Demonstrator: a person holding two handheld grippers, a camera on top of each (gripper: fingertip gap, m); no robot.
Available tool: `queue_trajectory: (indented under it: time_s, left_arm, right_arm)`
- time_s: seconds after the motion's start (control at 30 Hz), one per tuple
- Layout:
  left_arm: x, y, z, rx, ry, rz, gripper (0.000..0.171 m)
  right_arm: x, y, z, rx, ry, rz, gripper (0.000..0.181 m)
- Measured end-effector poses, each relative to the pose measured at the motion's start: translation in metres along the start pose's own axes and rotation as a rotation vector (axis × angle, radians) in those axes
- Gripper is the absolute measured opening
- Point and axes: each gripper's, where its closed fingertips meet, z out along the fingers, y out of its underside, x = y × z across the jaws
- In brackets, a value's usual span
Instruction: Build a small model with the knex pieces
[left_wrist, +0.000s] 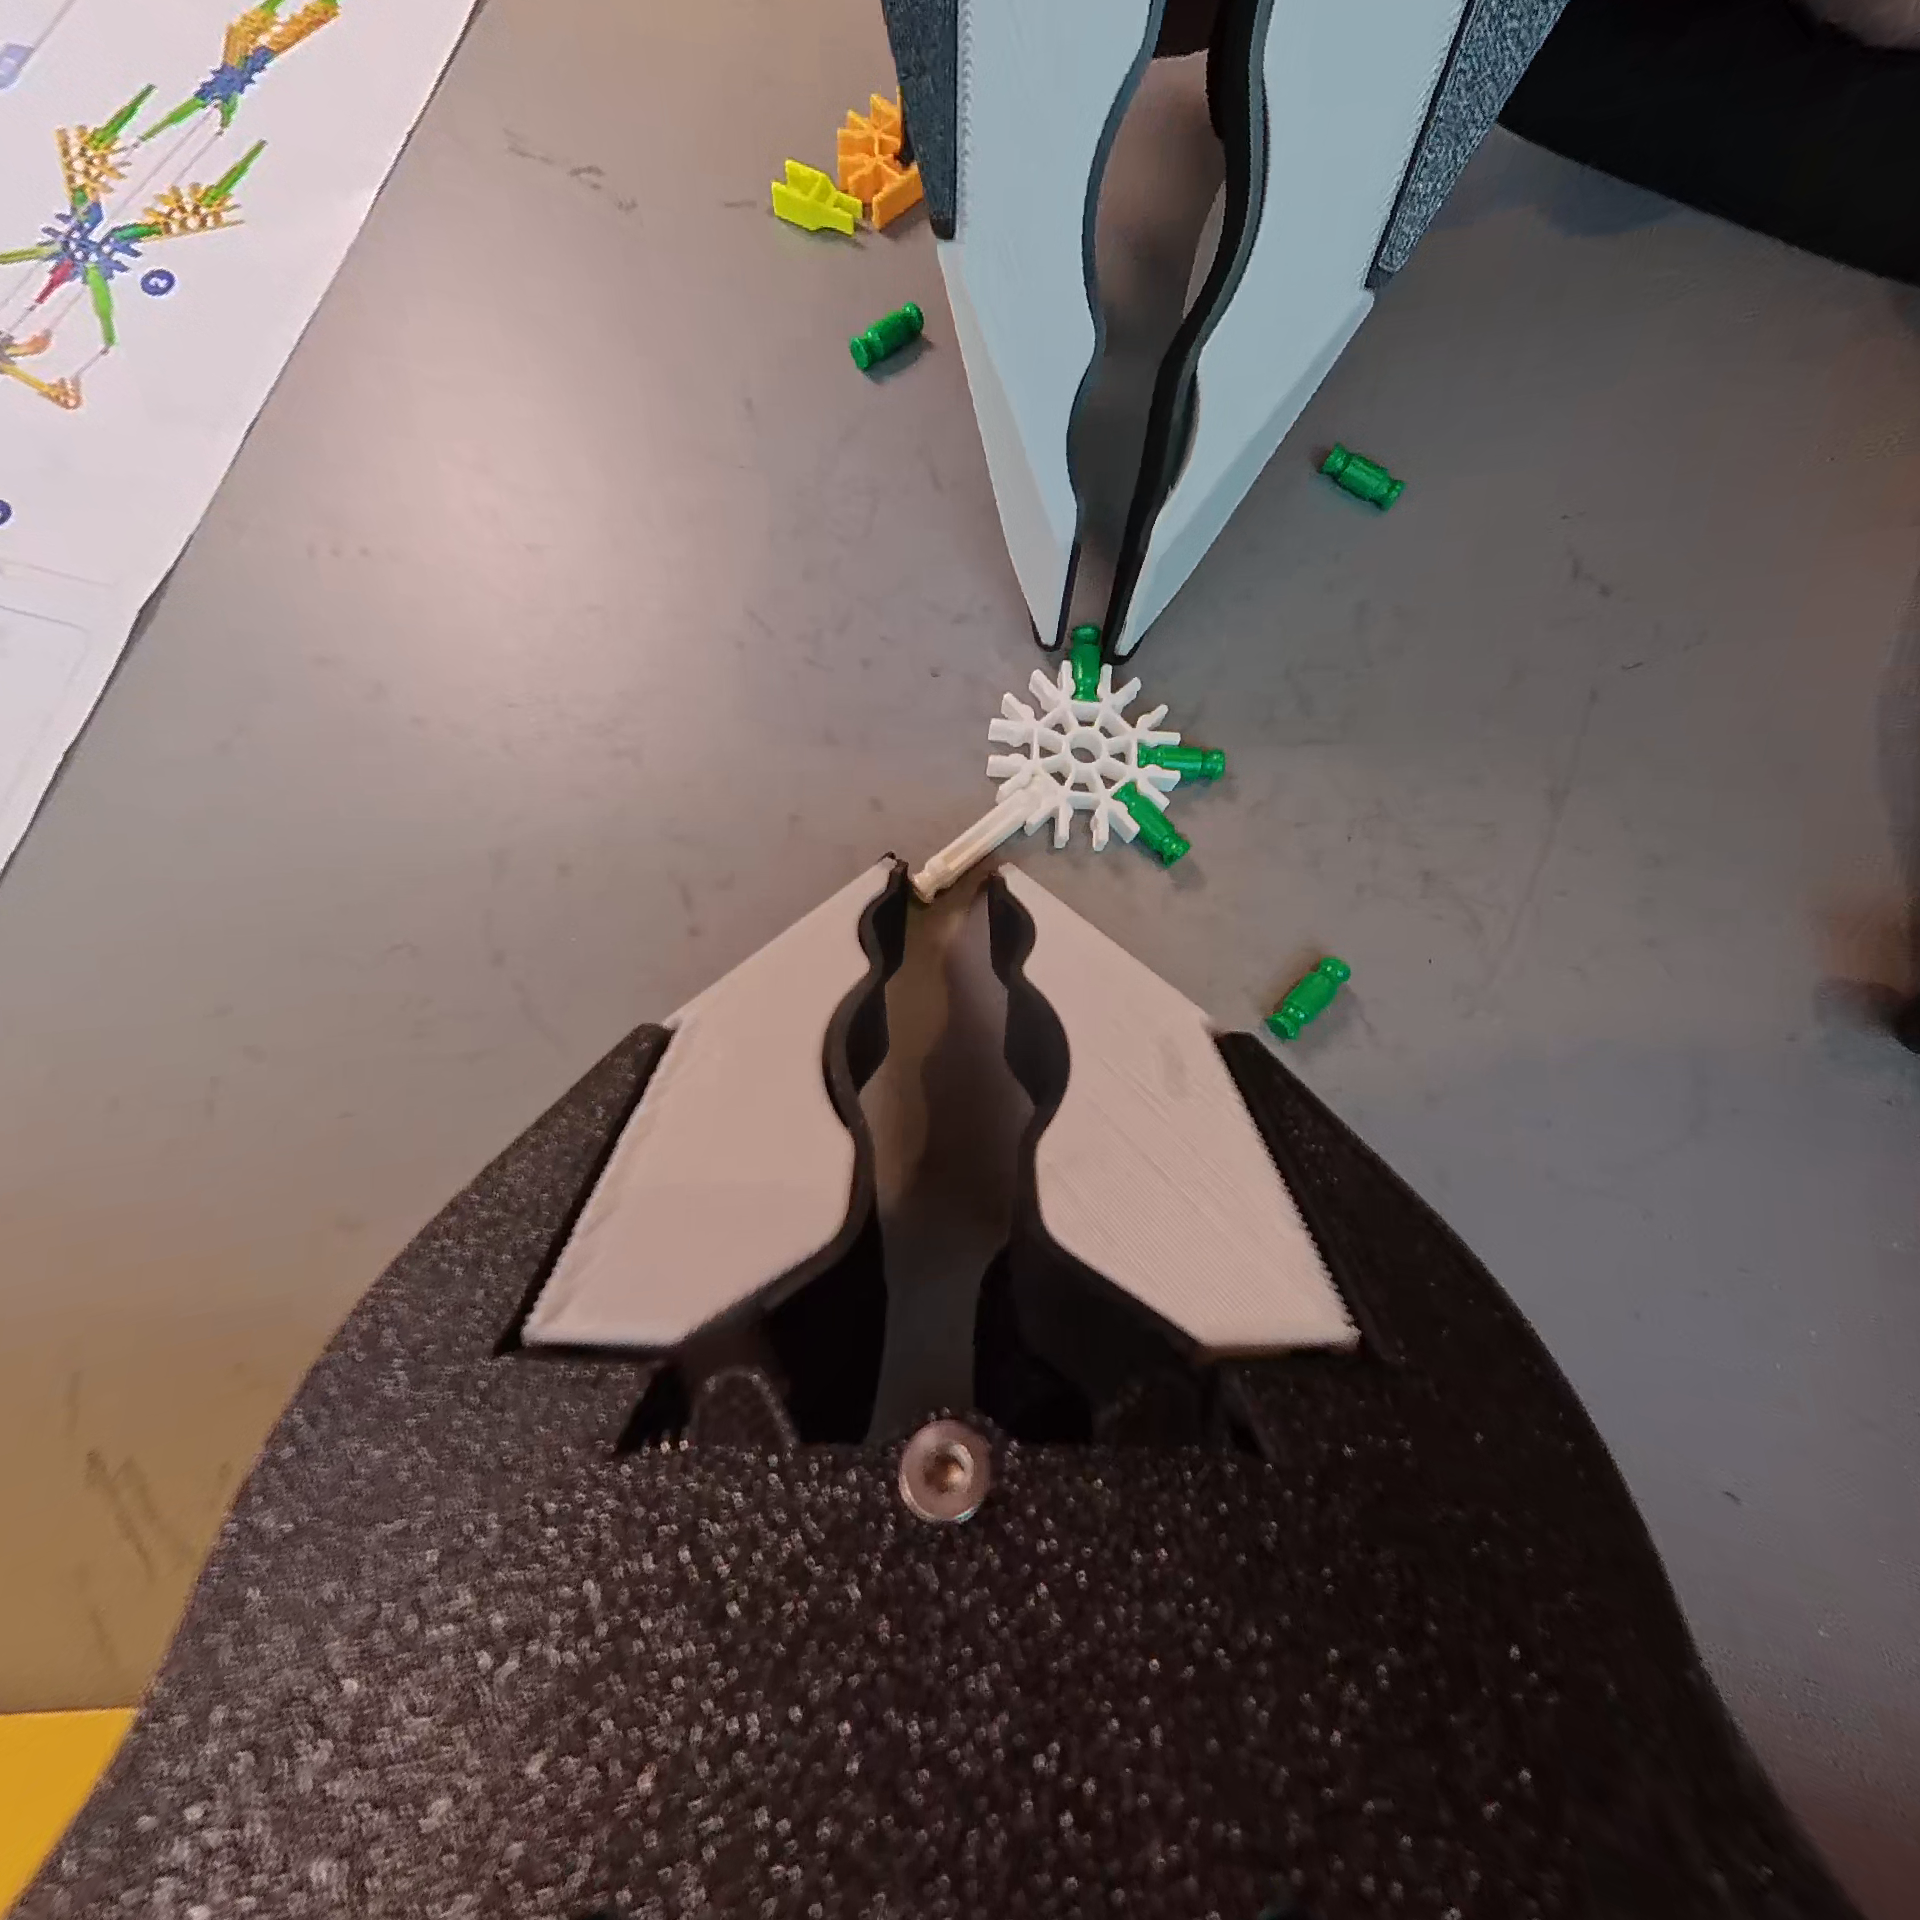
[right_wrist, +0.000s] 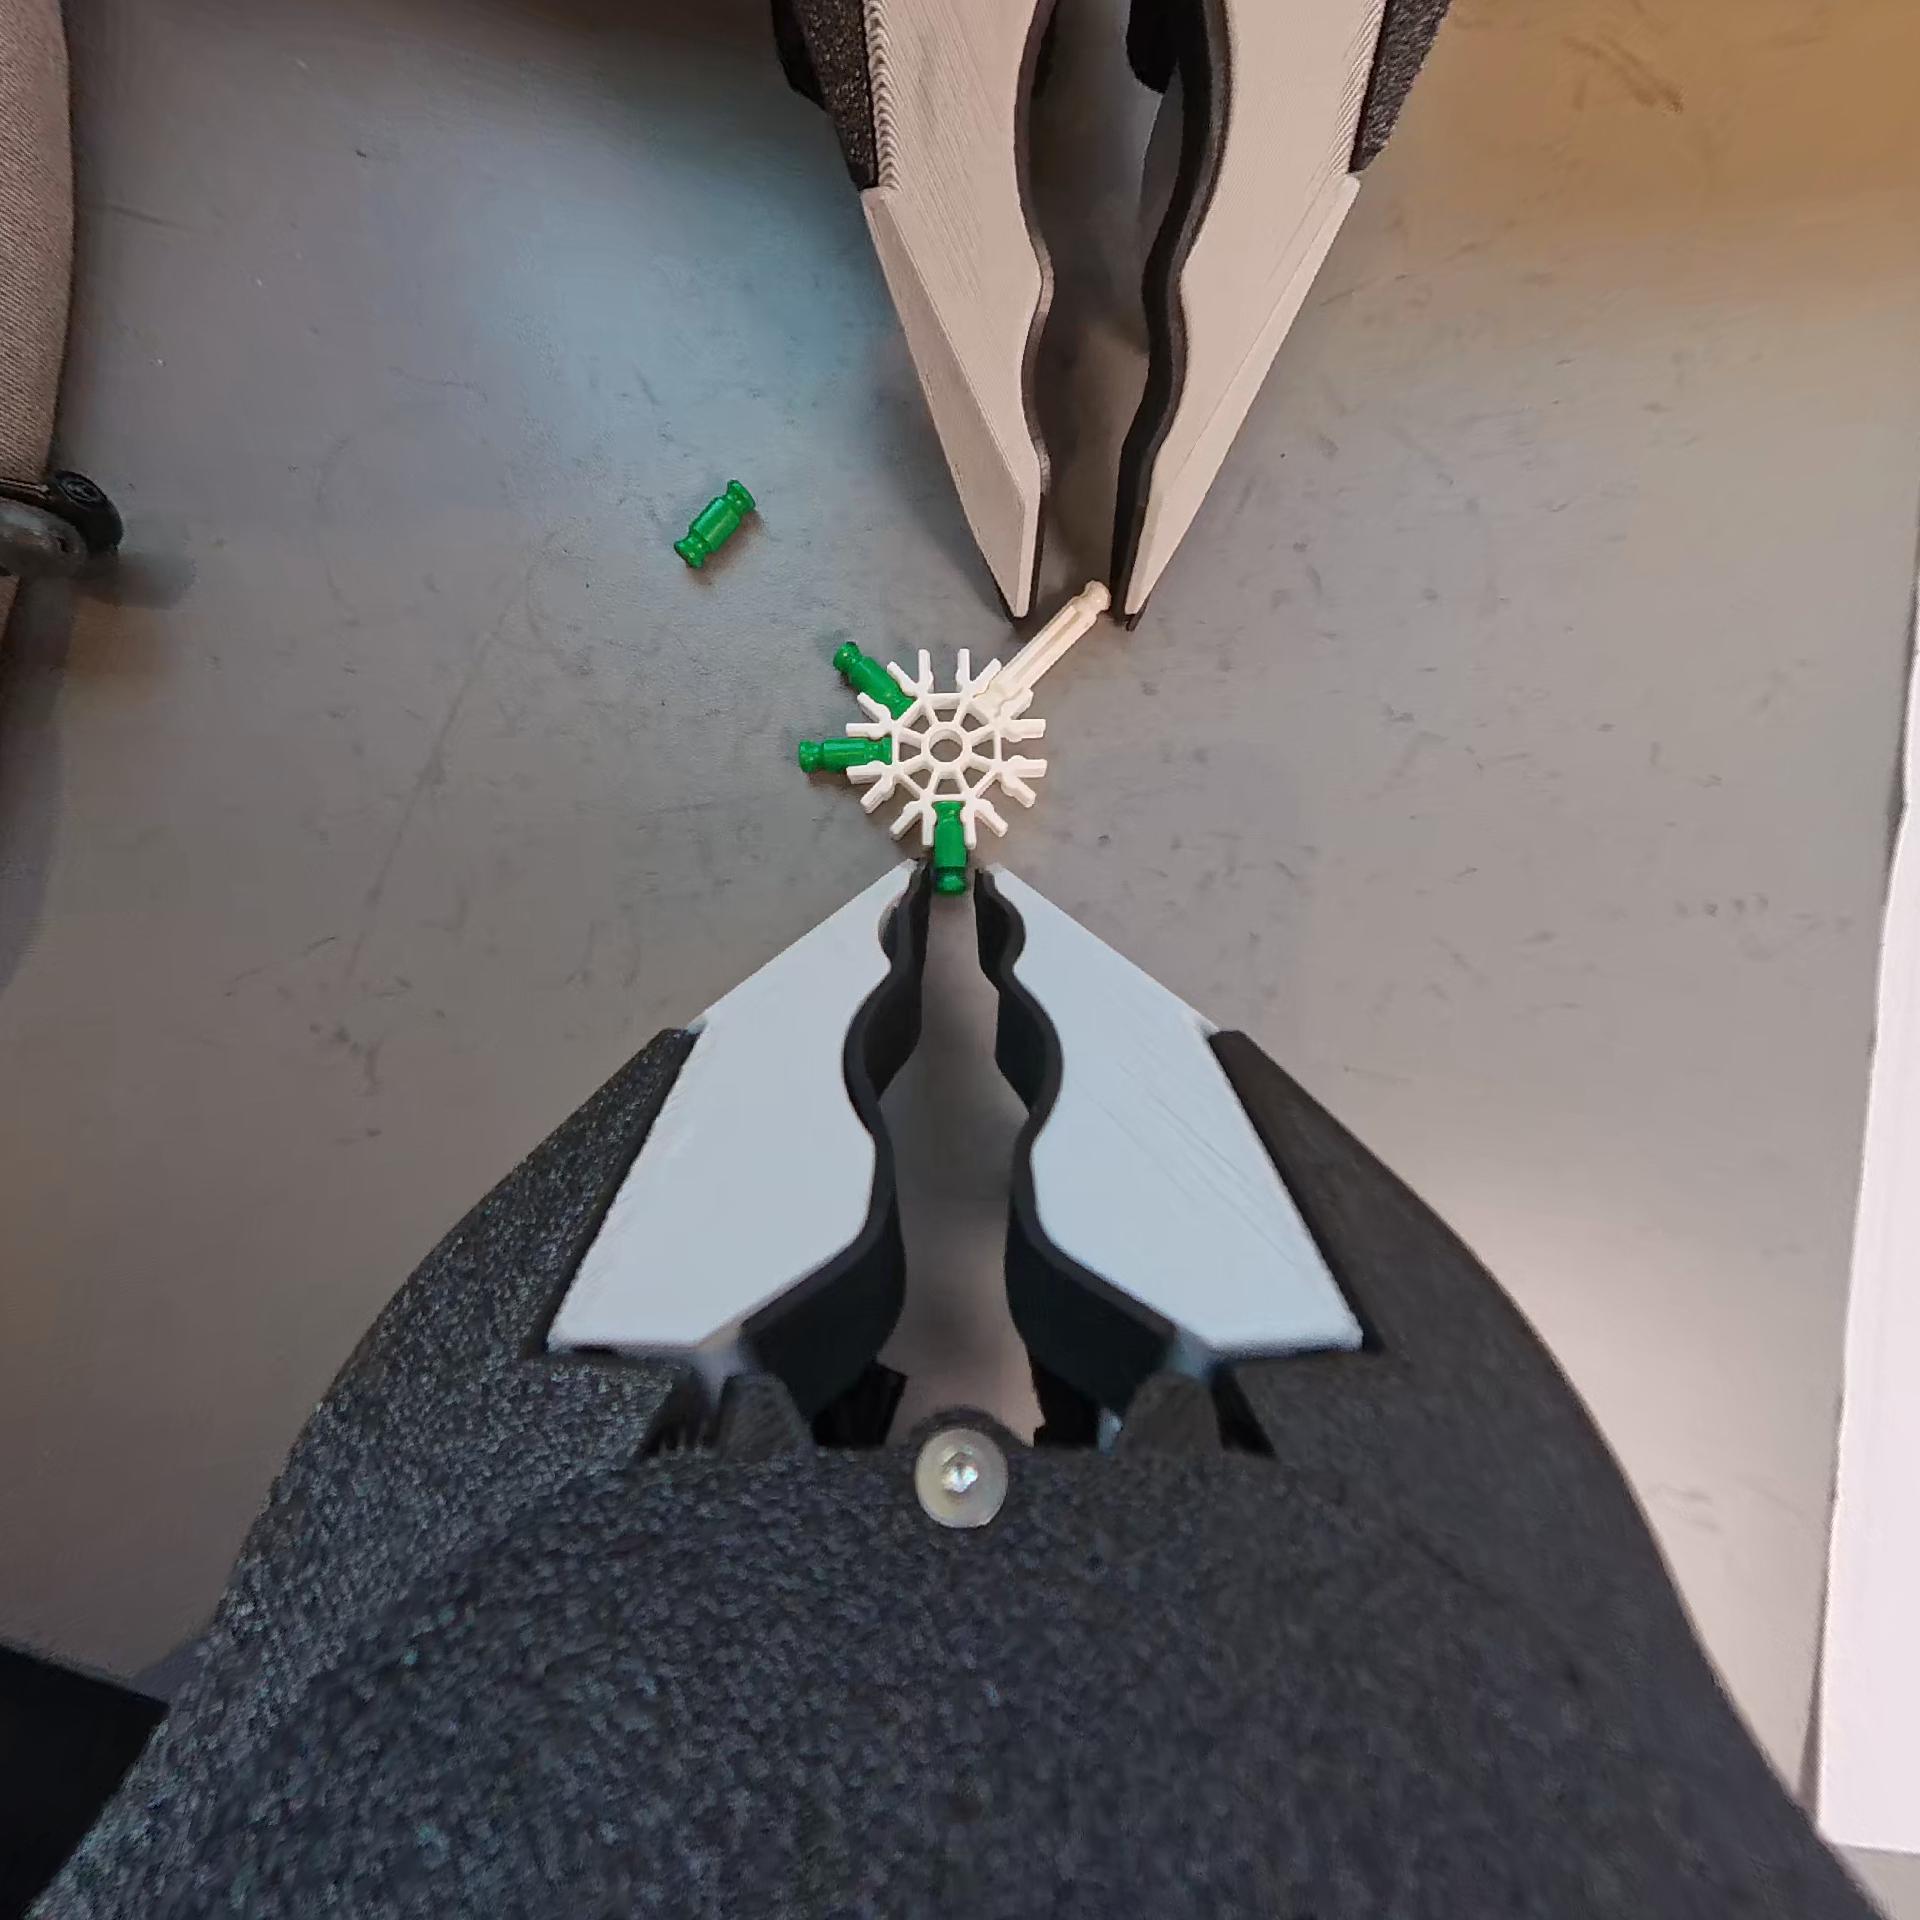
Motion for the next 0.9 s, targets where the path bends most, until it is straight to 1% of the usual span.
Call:
queue_trajectory:
  time_s: [0.33,0.5,0.9]
  left_arm:
    - [-0.001,0.0,0.0,-0.003,-0.013,0.007,0.016]
    - [-0.002,-0.002,0.002,0.005,-0.027,0.009,0.014]
    - [-0.002,-0.003,0.002,0.014,-0.013,-0.004,0.012]
  right_arm:
    - [-0.005,0.001,-0.002,0.041,0.11,0.091,0.006]
    - [-0.01,0.001,-0.002,0.047,0.147,0.104,0.004]
    - [-0.008,0.0,-0.001,0.052,0.17,0.089,0.004]
